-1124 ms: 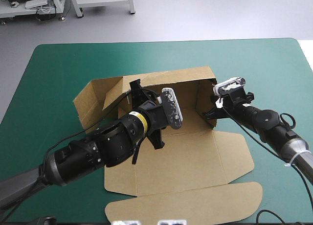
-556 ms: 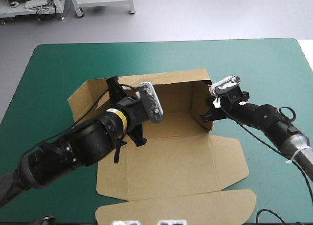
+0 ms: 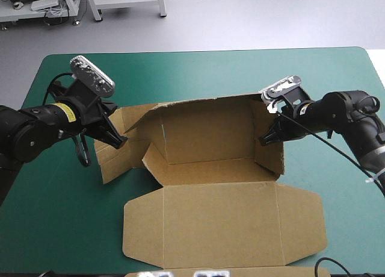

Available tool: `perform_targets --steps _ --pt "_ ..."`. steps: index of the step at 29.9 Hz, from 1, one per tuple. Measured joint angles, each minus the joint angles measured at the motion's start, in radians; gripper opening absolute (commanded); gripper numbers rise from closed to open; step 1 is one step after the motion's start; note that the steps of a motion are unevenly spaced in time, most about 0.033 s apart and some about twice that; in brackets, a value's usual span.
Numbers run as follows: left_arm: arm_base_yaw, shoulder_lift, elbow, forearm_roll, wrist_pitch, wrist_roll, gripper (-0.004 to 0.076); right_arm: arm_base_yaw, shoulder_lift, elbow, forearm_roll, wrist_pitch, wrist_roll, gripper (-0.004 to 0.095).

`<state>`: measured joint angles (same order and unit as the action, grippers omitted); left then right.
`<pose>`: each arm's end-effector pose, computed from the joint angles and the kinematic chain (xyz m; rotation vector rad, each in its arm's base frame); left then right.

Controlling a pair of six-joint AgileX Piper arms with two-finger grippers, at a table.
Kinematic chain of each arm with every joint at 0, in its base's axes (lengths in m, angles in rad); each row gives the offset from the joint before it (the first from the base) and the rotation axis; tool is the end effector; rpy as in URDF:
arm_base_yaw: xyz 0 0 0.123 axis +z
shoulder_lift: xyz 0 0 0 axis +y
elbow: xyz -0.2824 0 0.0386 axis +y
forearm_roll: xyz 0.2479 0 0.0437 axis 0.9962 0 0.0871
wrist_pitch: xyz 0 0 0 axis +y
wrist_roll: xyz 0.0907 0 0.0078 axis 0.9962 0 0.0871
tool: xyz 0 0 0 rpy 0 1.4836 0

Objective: Fold the box

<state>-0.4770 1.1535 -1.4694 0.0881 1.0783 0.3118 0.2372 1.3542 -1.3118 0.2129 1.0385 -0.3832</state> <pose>0.1931 -0.0919 0.4586 0.8660 2.0680 0.0203 0.2644 0.0810 0.3657 -0.7112 2.4429 0.2193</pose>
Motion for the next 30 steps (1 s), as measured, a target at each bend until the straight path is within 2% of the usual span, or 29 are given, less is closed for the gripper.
perform_targets --steps 9,14,24,27,30 --pt "0.19 0.0 0.0 -0.171 0.044 0.087 0.0015 0.0 0.046 -0.013 -0.034 0.109 0.042 -0.0018" --pt "0.231 0.0 0.0 -0.182 0.041 0.091 0.0013 0.0 0.134 -0.022 -0.059 0.11 0.063 -0.0018" --pt "0.234 0.0 0.0 -0.194 0.041 0.092 0.0013 -0.006 0.357 -0.171 -0.05 0.077 0.107 -0.0015" --pt "0.234 0.0 0.0 -0.194 0.041 0.092 0.0013 -0.006 0.422 -0.224 -0.047 0.092 0.125 0.0048" --pt "0.234 0.0 0.0 -0.194 0.041 0.092 0.0013 -0.005 0.456 -0.264 -0.047 0.122 0.129 0.0243"
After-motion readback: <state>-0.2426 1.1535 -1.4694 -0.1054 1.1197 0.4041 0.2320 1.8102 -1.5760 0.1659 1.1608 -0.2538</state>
